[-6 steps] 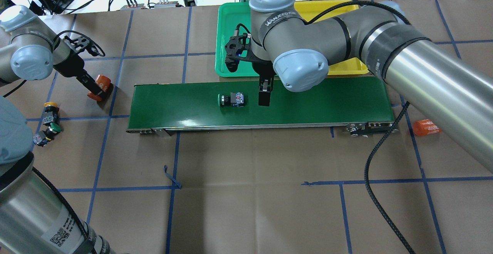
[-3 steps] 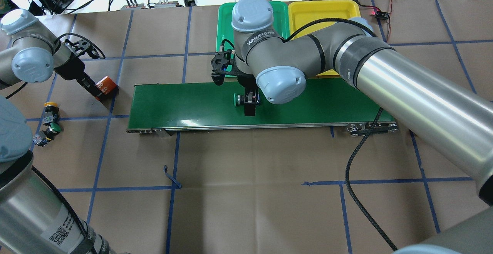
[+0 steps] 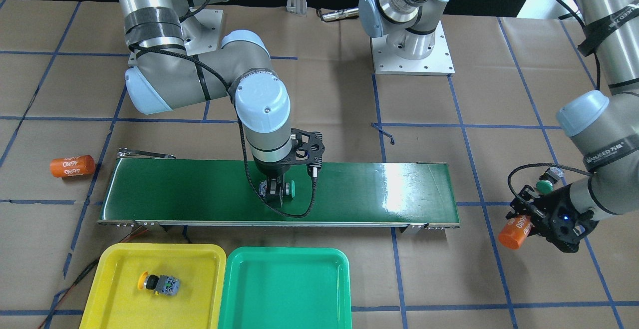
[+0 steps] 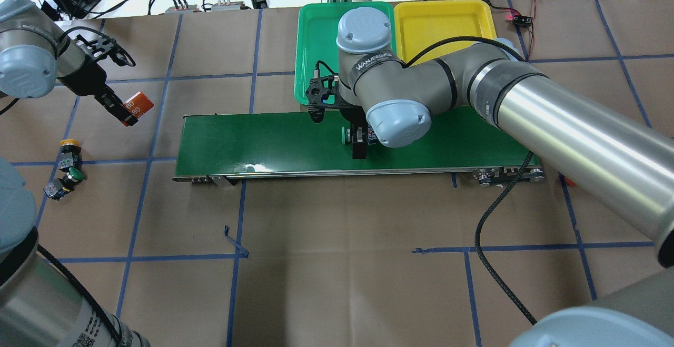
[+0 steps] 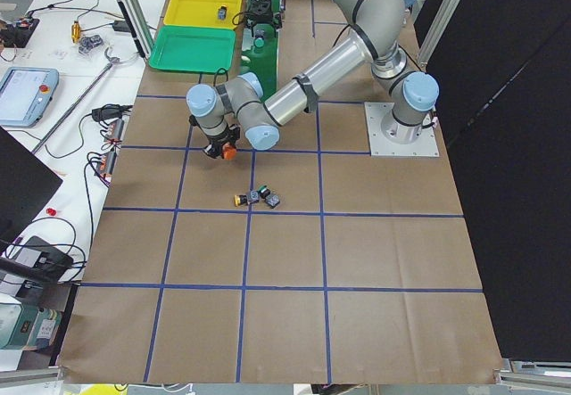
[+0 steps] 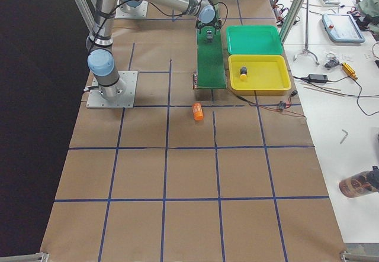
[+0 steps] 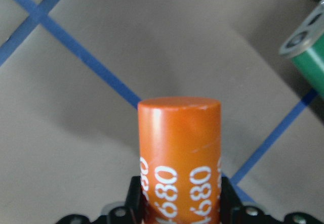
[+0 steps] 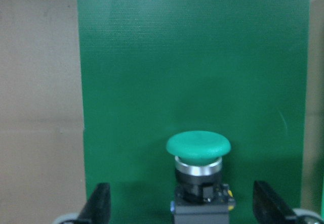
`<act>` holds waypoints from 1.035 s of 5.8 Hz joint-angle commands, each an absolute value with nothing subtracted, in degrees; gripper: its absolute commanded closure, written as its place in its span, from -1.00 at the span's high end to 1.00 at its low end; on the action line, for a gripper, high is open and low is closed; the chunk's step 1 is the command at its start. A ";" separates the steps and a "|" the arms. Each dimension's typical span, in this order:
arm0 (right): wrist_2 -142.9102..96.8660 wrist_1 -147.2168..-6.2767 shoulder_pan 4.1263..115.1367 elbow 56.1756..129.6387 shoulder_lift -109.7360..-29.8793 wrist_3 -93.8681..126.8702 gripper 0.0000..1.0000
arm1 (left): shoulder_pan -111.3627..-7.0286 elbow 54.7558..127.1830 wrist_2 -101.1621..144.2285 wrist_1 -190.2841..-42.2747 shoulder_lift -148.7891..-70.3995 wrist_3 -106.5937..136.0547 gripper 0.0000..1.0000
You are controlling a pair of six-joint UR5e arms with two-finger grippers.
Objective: Sort buttons by color to trays
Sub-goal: 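Grasp green button off conveyor with right while left places orange cylinder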
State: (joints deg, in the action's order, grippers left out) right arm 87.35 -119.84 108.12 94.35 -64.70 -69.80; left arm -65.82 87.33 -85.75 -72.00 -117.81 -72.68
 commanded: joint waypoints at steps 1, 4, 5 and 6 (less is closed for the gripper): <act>87.28 -120.41 103.56 96.14 -64.86 -71.54 1.00 | -71.86 89.11 -85.78 -76.28 -111.99 -80.35 -0.99; 91.65 -119.97 100.03 97.65 -66.61 -76.70 -0.56 | -81.19 97.88 -85.96 -69.66 -109.96 -92.00 -0.98; 91.76 -119.62 99.15 97.56 -67.32 -77.34 -0.84 | -82.69 101.39 -85.87 -67.35 -109.52 -93.15 -0.89; 93.76 -119.97 97.31 97.47 -68.28 -81.17 -0.86 | -83.75 104.91 -85.96 -67.15 -106.64 -93.34 -0.83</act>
State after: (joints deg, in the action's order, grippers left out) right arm 92.26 -119.83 98.78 97.54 -67.42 -78.34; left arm -82.60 101.80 -85.91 -68.03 -108.55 -92.81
